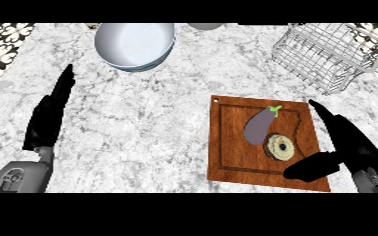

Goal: Pick the cupcake from the cutting board and place it in the tiered basket

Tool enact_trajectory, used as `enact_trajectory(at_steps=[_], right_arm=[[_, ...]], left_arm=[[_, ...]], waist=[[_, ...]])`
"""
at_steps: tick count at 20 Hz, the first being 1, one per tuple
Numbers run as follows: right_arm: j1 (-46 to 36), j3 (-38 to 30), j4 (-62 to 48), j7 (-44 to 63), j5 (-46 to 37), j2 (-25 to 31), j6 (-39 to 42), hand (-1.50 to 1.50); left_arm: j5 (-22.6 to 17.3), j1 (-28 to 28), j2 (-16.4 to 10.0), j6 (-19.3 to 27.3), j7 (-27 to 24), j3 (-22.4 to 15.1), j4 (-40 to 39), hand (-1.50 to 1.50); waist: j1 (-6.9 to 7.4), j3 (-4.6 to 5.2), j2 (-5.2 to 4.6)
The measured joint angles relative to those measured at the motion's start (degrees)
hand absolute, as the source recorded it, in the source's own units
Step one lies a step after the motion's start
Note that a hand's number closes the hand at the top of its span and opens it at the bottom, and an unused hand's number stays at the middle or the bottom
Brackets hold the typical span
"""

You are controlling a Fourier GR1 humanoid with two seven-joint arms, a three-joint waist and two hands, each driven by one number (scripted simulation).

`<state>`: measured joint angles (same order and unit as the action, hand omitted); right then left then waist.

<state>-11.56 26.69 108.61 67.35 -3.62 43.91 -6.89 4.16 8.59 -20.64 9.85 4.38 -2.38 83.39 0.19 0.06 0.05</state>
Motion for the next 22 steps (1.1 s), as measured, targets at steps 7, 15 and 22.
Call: enact_trajectory(at_steps=[7, 15, 22], right_arm=[[-0.7, 2.3, -1.3, 0.8, -5.3, -4.1, 1.0, -1.50], [0.9, 1.9, -3.8, 0.6, -7.0, -7.7, 2.2, -1.50], [0.9, 0.8, -8.4, -0.7, -9.2, -11.6, 3.6, -1.50]], left_arm=[[0.6, -1.1, 0.8, -0.6, -1.1, 0.5, 0.2, 0.00], [0.9, 0.3, 1.4, -1.3, -1.2, 1.5, -1.3, 0.00], [1.7, 0.6, 2.0, -1.8, -0.6, 1.9, -1.0, 0.00]], waist=[[0.04, 0.00, 0.00], [-0.16, 0.00, -0.02], [-0.06, -0.02, -0.04]])
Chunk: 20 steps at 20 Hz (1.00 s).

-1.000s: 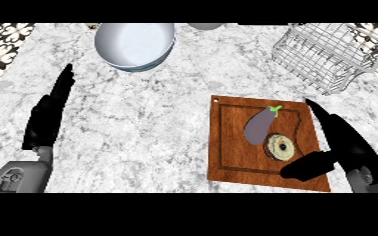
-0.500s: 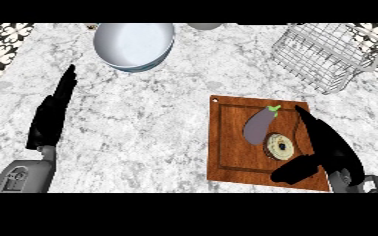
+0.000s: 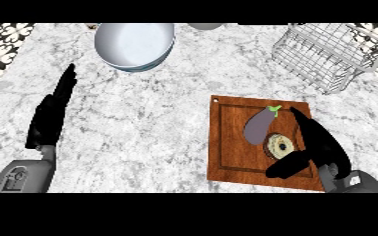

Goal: Pick the cupcake from the cutting board and place it in the tiered basket

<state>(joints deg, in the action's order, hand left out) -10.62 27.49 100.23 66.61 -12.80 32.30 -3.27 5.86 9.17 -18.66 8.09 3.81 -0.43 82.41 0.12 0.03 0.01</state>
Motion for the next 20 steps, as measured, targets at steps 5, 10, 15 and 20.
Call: enact_trajectory(at_steps=[5, 10, 15, 20], right_arm=[[0.6, -1.7, -3.1, -2.4, -0.4, -2.2, 0.9, -1.50], [1.1, -2.0, -5.3, -3.1, -2.2, -5.7, 1.6, -1.50], [0.4, -3.5, -10.4, -5.0, -1.5, -8.6, 3.1, 1.50], [-1.3, -0.5, -11.4, -6.9, -3.4, -7.5, 7.1, 1.50]], left_arm=[[0.4, -0.5, 0.1, -0.4, 0.7, 0.8, 1.5, 0.00], [1.0, -0.6, 0.9, -0.8, 1.2, 1.1, 1.5, 0.00], [0.9, -1.0, 0.9, -1.9, 0.6, 2.1, 1.6, 0.00], [2.0, -1.9, 1.6, -1.6, -0.6, 1.8, 1.7, 0.00]], waist=[[0.00, -0.01, 0.01], [-0.04, -0.03, 0.01], [0.04, 0.14, 0.09], [0.05, 0.44, 0.28]])
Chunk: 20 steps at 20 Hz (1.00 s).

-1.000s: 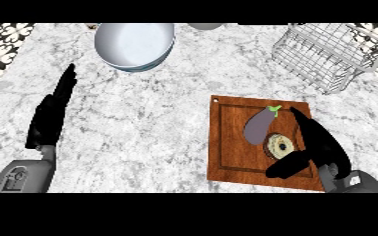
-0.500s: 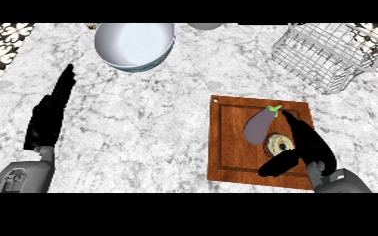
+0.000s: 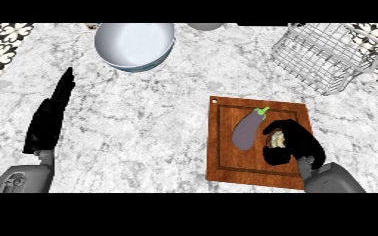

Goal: Pick the cupcake from the cutting board and place it in the tiered basket

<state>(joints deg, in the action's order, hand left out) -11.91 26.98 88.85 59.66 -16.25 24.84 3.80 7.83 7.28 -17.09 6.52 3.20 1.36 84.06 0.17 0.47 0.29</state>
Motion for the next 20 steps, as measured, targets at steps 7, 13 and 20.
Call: enact_trajectory(at_steps=[7, 13, 20], right_arm=[[0.5, -3.1, 0.5, -0.9, -2.1, -3.8, 0.9, 1.50], [-13.1, -6.7, -9.5, 2.1, -8.8, -11.2, -3.0, 1.50], [-30.9, -12.6, -23.4, 3.5, -20.7, -15.0, -10.4, 1.50]], left_arm=[[0.6, 1.8, 0.8, -0.8, 0.2, 1.2, -1.5, 0.00], [1.1, 4.3, 1.5, -1.6, 1.2, 0.0, -1.2, 0.00], [1.4, 6.5, 2.0, -2.9, 1.1, -1.8, -1.4, 0.00]], waist=[[-0.27, -0.22, -0.10], [2.56, -0.27, -0.92], [6.57, -0.27, -2.13]])
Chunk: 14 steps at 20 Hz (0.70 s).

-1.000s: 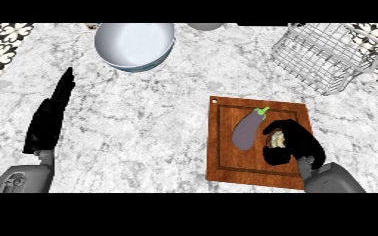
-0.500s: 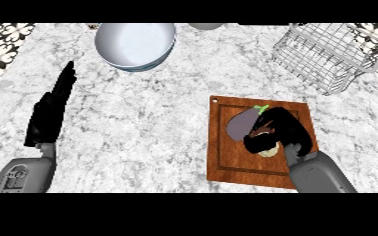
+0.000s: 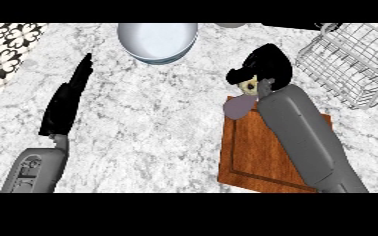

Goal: Pick the cupcake from the cutting board and place it in the tiered basket

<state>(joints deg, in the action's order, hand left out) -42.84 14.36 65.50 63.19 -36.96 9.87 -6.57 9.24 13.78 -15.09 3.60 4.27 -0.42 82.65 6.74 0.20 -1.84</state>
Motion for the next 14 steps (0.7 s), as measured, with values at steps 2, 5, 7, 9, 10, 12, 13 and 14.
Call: enact_trajectory(at_steps=[2, 5, 7, 9, 10, 12, 13, 14], right_arm=[[-4.1, -1.6, -2.6, -0.1, -4.1, 0.0, -3.4, 1.50], [-10.0, -2.7, -6.4, 0.1, -11.4, 0.4, -7.3, 1.50], [-14.1, -3.2, -8.9, 0.5, -16.3, 0.6, -9.0, 1.50], [-18.0, -3.6, -11.4, 0.9, -20.9, 0.5, -10.5, 1.50], [-19.8, -4.3, -13.0, 1.0, -22.7, 0.8, -11.2, 1.50], [-23.4, -5.2, -16.0, 1.5, -26.6, 1.2, -12.1, 1.50], [-25.2, -5.6, -17.6, 1.9, -28.4, 1.3, -12.3, 1.50], [-27.0, -6.0, -19.4, 2.3, -30.1, 1.4, -12.2, 1.50]], left_arm=[[0.1, 0.0, 0.0, -0.1, 0.0, -0.1, 0.0, 0.00], [0.2, -0.3, 0.2, -0.1, 0.0, -0.3, -0.4, 0.00], [0.4, -0.5, 0.3, 0.2, -0.2, -0.2, -0.6, 0.00], [0.4, 0.0, 0.4, 0.4, 0.1, -0.1, -0.9, 0.00], [0.3, -0.2, 0.2, 0.2, 0.2, 0.0, -0.6, 0.00], [0.5, -0.2, 0.2, 0.5, 0.0, 0.1, -0.8, 0.00], [0.7, -0.3, 0.3, 0.7, -0.2, 0.2, -0.9, 0.00], [0.6, -0.5, 0.3, 0.6, -0.1, 0.3, -0.9, 0.00]], waist=[[0.17, 0.00, 0.09], [0.06, 0.06, 0.30], [-0.17, 0.08, 0.43], [-0.61, 0.08, 0.51], [-0.57, 0.07, 0.54], [-1.03, 0.05, 0.60], [-1.26, 0.05, 0.63], [-1.39, 0.05, 0.67]])
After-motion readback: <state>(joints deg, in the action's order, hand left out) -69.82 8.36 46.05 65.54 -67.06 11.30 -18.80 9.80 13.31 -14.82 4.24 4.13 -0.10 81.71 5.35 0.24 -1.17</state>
